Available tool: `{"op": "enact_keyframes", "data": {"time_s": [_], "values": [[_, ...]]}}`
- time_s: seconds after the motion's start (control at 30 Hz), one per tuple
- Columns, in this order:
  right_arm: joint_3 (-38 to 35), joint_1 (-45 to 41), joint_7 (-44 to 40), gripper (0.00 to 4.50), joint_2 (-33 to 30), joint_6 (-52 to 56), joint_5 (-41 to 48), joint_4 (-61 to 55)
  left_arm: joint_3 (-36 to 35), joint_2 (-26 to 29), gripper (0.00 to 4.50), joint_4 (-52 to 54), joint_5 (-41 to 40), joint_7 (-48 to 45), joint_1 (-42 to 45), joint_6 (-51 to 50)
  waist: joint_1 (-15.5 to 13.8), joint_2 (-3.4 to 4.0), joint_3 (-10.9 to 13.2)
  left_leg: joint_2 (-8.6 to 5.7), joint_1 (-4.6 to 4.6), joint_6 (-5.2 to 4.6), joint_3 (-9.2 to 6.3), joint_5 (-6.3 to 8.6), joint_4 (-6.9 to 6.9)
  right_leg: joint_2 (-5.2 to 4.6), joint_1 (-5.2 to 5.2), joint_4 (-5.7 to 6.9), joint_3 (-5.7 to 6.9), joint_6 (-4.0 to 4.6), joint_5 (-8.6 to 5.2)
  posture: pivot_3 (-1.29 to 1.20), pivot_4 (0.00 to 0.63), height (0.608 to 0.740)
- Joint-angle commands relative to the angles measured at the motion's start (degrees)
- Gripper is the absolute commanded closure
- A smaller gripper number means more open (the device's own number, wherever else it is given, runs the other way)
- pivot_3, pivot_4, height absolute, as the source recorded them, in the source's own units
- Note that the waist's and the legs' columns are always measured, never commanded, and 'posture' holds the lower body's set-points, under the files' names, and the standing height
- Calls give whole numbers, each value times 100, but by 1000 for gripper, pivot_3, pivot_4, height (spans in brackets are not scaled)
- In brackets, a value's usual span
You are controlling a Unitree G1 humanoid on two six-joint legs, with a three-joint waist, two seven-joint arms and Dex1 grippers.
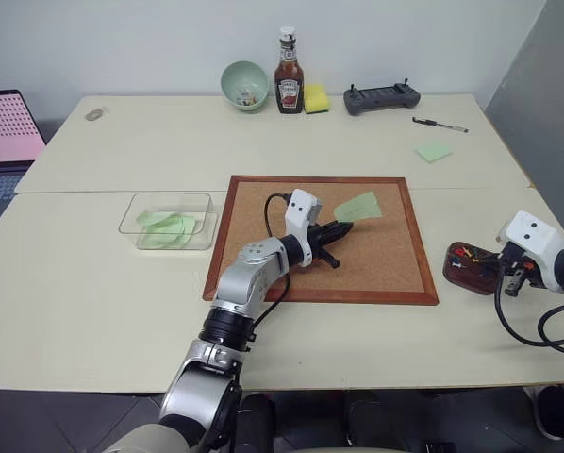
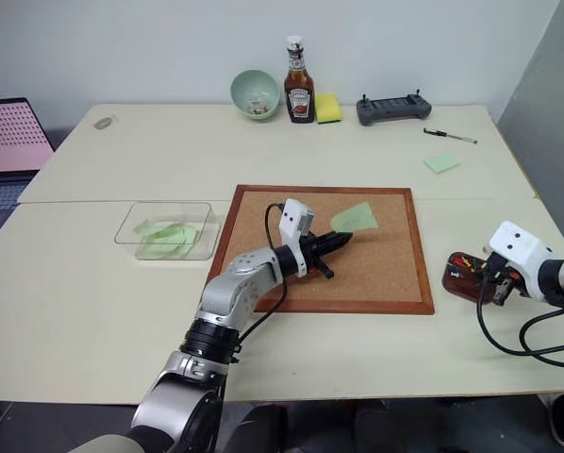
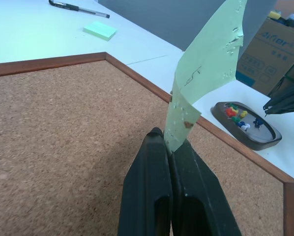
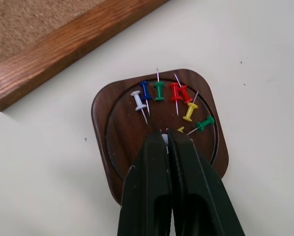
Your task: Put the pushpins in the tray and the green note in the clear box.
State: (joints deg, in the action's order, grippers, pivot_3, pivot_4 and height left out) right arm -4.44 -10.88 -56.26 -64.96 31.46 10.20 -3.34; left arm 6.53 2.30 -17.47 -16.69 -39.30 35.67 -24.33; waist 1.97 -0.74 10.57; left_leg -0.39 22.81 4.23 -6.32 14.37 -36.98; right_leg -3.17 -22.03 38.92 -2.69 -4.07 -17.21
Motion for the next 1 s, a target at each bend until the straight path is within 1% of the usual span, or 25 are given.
{"op": "enact_keyframes", "data": {"time_s": [0.03,0.1,0.17,0.2,0.33,0.37,0.47,0.57,0.63,0.73,0.77,0.93,1.0], "values": [[62,-149,-5,4500,26,-256,-162,186,44,23,4448,292,1,7,3,12,-7,-1,0,0,1,0,0,0,0,0,0,0,0,0,0,0,150,740],[95,-167,-4,4500,38,-322,-195,261,49,30,4448,302,0,12,0,9,-20,0,0,-2,2,0,0,0,0,-1,0,-1,0,0,0,0,150,740],[92,-190,-10,4044,82,-321,-184,290,48,38,4500,316,-6,14,-8,8,-23,0,0,-2,2,0,0,0,0,-1,0,-2,0,0,0,0,150,740],[98,-204,-6,3974,100,-325,-191,306,47,44,4500,321,-8,14,-16,7,-23,0,0,-2,2,0,0,0,0,-2,0,-2,0,0,0,0,150,740],[85,-215,-34,3074,123,-308,-222,325,49,51,4500,329,-8,15,-23,0,-20,0,0,-2,2,0,0,0,0,-1,0,-2,0,0,0,0,150,740],[68,-208,-37,2919,127,-296,-218,316,48,53,4500,325,-8,15,-21,1,-21,0,0,-2,2,0,0,0,0,-1,0,-2,-1,0,0,0,150,740],[-10,-193,-21,2161,147,-251,-169,267,40,65,4500,311,-12,7,-11,5,-20,0,0,-2,2,0,0,0,0,-1,0,-2,0,0,0,0,150,740],[-39,-188,-26,1500,133,-236,-154,247,29,74,4500,291,-19,0,8,8,-20,0,0,-2,2,0,0,0,0,-1,0,-2,0,0,0,0,150,740],[9,-155,-15,943,108,-329,-238,287,23,70,4500,259,-18,2,35,23,-20,0,0,-2,2,0,0,0,0,-1,0,-2,0,0,0,0,150,740],[-46,-147,-33,320,130,-286,-176,220,8,65,4500,256,-25,11,60,23,-20,0,0,-2,2,0,0,0,0,-1,0,-1,0,0,0,0,150,740],[-89,-164,-49,26,136,-254,-126,186,2,65,4500,264,-29,15,66,18,-20,0,0,-2,2,0,-1,0,0,-1,0,-1,0,0,0,0,150,740],[-378,-259,-341,10,60,-67,322,-211,-73,186,4500,502,-19,92,57,-20,-19,0,0,-2,2,0,0,0,-1,-1,0,-1,0,0,0,0,150,740],[-430,-450,-410,10,201,-86,581,-440,-147,352,4500,820,2,216,57,-152,0,0,0,-1,2,0,0,0,0,-1,-1,0,-1,0,0,0,150,740]]}}
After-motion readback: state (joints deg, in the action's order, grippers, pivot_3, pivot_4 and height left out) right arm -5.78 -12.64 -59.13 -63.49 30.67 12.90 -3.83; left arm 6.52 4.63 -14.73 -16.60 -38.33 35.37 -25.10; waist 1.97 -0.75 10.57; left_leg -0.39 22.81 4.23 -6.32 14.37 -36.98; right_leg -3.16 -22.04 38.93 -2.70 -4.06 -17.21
